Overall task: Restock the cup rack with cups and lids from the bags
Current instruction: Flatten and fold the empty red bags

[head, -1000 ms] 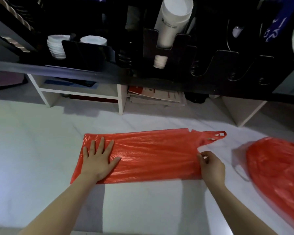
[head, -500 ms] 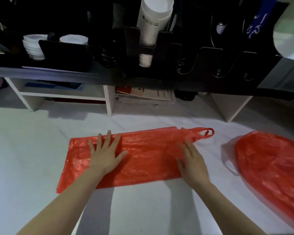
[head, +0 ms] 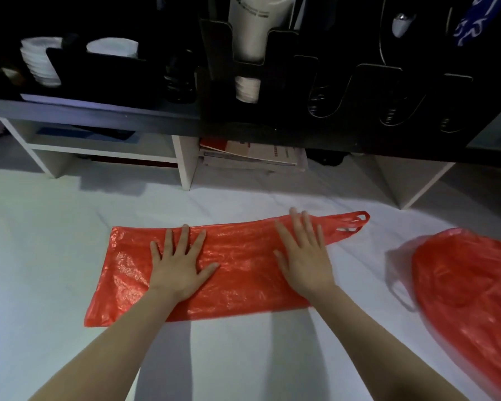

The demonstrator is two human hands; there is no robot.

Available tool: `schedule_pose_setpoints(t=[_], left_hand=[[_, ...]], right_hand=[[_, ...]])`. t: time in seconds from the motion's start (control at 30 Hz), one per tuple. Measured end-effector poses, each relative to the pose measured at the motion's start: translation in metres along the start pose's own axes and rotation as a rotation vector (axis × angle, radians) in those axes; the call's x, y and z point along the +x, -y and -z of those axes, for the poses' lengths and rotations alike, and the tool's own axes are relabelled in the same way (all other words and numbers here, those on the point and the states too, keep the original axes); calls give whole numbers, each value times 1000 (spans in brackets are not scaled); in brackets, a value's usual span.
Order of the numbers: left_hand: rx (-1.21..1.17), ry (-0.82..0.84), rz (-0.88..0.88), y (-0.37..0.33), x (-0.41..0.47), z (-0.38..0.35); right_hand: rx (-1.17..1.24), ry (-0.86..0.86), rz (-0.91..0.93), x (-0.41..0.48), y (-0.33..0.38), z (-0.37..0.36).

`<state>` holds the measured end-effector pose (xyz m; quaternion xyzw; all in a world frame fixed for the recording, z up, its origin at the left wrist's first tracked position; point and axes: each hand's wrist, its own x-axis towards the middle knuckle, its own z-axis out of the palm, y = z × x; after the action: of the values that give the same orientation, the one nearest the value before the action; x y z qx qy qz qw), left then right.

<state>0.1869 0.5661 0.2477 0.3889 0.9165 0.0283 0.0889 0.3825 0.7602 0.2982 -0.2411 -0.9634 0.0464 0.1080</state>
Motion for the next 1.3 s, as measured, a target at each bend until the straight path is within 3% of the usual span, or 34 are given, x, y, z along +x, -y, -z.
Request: schedule_pose_setpoints(t=[0.07, 0.1, 0.27, 0.5, 0.6, 0.77, 0.83, 0.9, 0.97, 1.1, 1.2, 1.3], left_hand=[[5, -6, 2, 1, 0, -1], [7, -7, 4, 2, 0, -2], [24, -8, 11, 3, 0, -3], [39, 6, 14, 0, -1, 1], [44, 36, 42, -5, -2, 4], [-52, 94, 160, -30, -1, 5], [-233, 24, 146, -36, -3, 8], [-431, -147, 113, -30, -6, 16], [-332, -196, 19, -12, -13, 19], [-10, 15, -120, 23, -37, 9], [5, 17, -102, 24, -36, 7], [-8, 28, -112, 22, -35, 7]], right_hand=[[-66, 184, 147, 8, 8, -17], [-77, 247, 136, 9, 5, -26], [6, 314, -319, 4, -57, -33], [-65, 321, -442, 16, -72, -12], [19, 255, -309, 17, -33, -15], [104, 313, -67, 8, 31, -37], [79, 329, -34, 3, 28, -45], [49, 322, -3, 1, 9, -46], [14, 322, 44, 2, -18, -40], [-93, 353, 71, 9, -37, -22], [-17, 257, 35, 6, 15, -22], [107, 312, 125, -12, 83, -35]])
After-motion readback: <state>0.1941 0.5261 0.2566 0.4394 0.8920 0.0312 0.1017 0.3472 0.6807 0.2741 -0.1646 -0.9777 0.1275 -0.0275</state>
